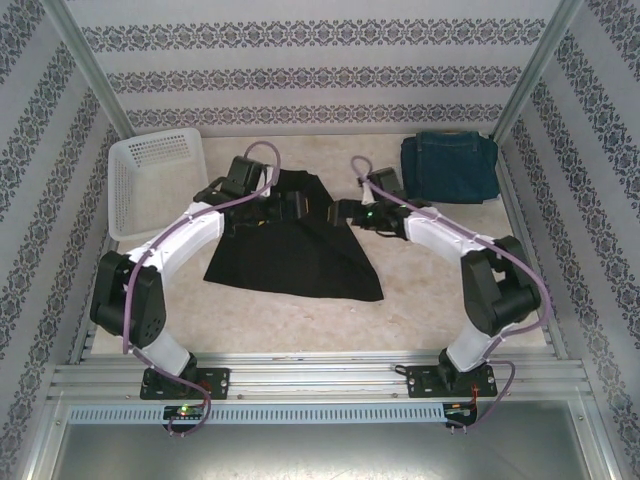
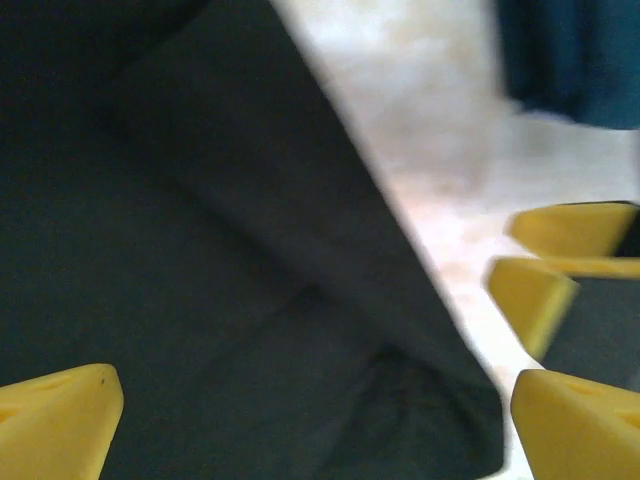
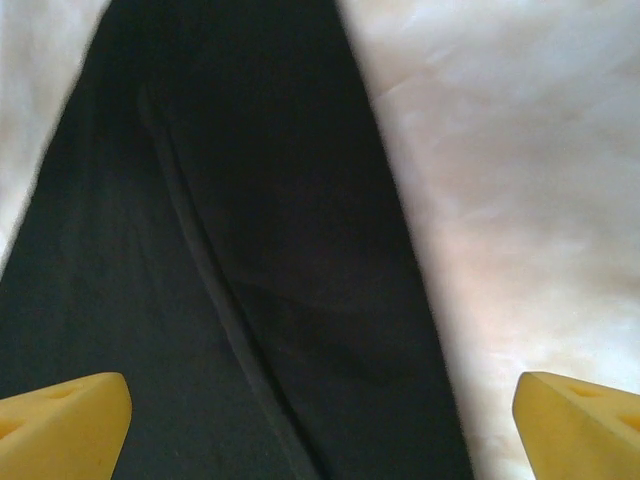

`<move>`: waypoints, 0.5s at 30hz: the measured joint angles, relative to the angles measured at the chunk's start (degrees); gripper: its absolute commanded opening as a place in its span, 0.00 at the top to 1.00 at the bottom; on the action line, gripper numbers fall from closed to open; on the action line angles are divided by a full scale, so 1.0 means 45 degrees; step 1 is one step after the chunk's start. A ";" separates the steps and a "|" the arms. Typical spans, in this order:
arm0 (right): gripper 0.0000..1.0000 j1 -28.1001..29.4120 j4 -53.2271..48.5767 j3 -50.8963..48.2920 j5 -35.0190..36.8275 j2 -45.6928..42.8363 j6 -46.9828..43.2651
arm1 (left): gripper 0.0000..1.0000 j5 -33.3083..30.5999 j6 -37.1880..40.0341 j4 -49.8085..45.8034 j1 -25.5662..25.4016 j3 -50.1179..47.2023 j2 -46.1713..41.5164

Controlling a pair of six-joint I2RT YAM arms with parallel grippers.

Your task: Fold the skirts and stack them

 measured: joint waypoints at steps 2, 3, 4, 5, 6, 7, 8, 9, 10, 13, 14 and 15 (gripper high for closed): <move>0.03 0.0617 -0.0335 0.0442 0.0253 0.0646 -0.0486 | 0.00 -0.0549 -0.0476 -0.0253 0.0024 -0.0515 0.0316; 0.03 0.0865 -0.0495 0.0670 0.0413 0.0947 -0.0743 | 0.00 -0.0777 -0.0753 -0.0340 0.0039 -0.0763 0.0534; 0.03 0.1112 -0.0573 0.0884 0.0573 0.1224 -0.0967 | 0.00 -0.0903 -0.0947 -0.0389 0.0063 -0.0918 0.0709; 0.03 0.1341 -0.0631 0.1127 0.0787 0.1525 -0.1243 | 0.00 -0.1069 -0.1209 -0.0389 0.0087 -0.1098 0.0937; 0.04 0.1549 -0.0685 0.1409 0.0971 0.1821 -0.1540 | 0.00 -0.1234 -0.1462 -0.0379 0.0107 -0.1277 0.1122; 0.07 0.1705 -0.0743 0.1729 0.1151 0.2118 -0.1812 | 0.00 -0.1394 -0.1734 -0.0379 0.0165 -0.1467 0.1253; 0.08 0.1836 -0.0831 0.2137 0.1307 0.2453 -0.2103 | 0.00 -0.1525 -0.1967 -0.0374 0.0204 -0.1642 0.1336; 0.10 0.1962 -0.0942 0.2652 0.1481 0.2846 -0.2438 | 0.00 -0.1666 -0.2244 -0.0355 0.0267 -0.1826 0.1389; 0.12 0.2059 -0.1083 0.3249 0.1656 0.3264 -0.2793 | 0.00 -0.1724 -0.2477 -0.0316 0.0359 -0.1991 0.1413; 0.19 0.2317 -0.1520 0.5178 0.2171 0.4580 -0.3769 | 0.00 -0.1768 -0.3109 0.0053 0.0704 -0.2633 0.1418; 0.21 0.2375 -0.1661 0.5736 0.2317 0.4974 -0.4012 | 0.00 -0.1719 -0.3259 0.0180 0.0782 -0.2720 0.1379; 0.25 0.2399 -0.1855 0.6407 0.2506 0.5455 -0.4221 | 0.00 -0.1719 -0.3419 0.0335 0.0831 -0.2764 0.1297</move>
